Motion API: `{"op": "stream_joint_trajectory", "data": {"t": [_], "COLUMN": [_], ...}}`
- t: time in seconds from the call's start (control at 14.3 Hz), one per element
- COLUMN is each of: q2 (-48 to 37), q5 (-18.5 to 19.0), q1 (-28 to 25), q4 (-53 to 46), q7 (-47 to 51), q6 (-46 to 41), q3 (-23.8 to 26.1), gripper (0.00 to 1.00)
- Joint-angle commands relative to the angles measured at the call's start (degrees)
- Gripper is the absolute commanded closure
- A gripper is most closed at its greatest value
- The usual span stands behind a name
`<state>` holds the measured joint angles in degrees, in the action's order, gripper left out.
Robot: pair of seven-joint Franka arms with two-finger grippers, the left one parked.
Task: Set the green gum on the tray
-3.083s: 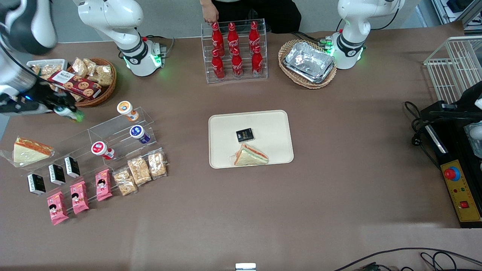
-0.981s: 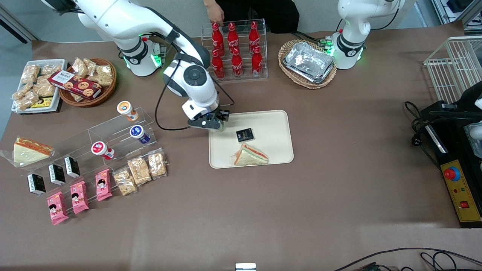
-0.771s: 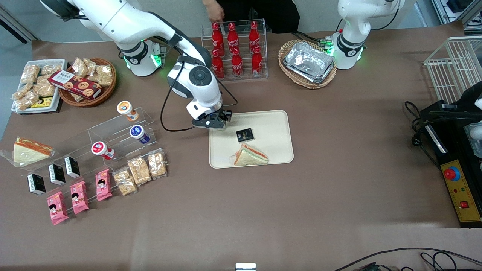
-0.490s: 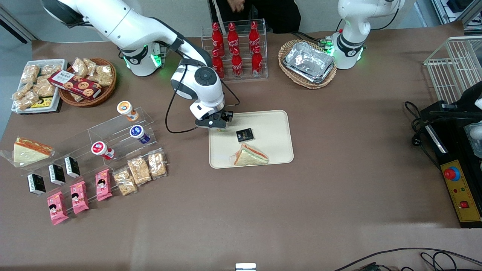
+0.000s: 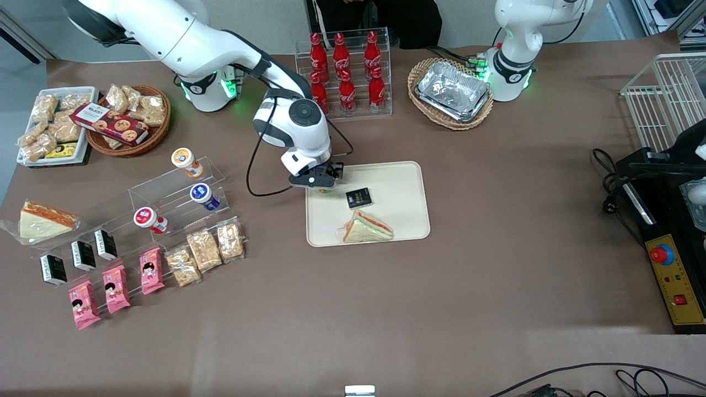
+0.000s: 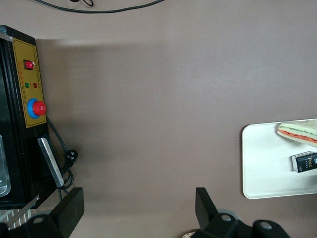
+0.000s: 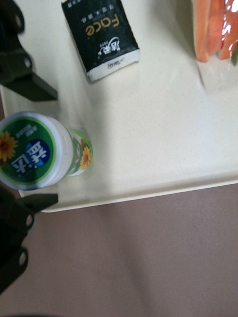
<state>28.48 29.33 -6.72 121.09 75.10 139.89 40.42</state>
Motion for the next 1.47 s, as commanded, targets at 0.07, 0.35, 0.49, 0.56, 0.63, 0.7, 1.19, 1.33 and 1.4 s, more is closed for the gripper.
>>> {"op": "stream_joint_trajectory", "data": {"t": [0.07, 0.35, 0.49, 0.56, 0.63, 0.7, 1.19, 1.33, 1.4], "q2": [0.71, -6.85, -7.9, -8.78, -9.4, -10.19, -18.18, -21.07, -21.88], "q5": [1.96, 0.3, -2.15, -4.52, -7.85, -11.36, -17.27, -20.09, -21.32], "q1": [0.3, 0.48, 1.09, 3.01, 5.21, 7.58, 20.59, 21.84, 21.84], "q4": [-1.47, -7.42, -14.27, -16.66, -19.2, -21.14, -25.82, -25.82, -25.73], "q7": [1.11, -0.73, -9.83, -14.84, -19.24, -22.94, -43.85, -51.24, -55.63], "q6": [0.03, -14.14, -25.23, -28.24, -30.36, -31.86, -38.37, -39.51, -39.87], "q3": [0.09, 0.36, 0.27, 0.27, 0.36, 0.36, 0.27, -3.39, -5.86], "gripper": [0.0, 0.0, 0.0, 0.0, 0.0, 0.0, 0.0, 0.0, 0.0]}}
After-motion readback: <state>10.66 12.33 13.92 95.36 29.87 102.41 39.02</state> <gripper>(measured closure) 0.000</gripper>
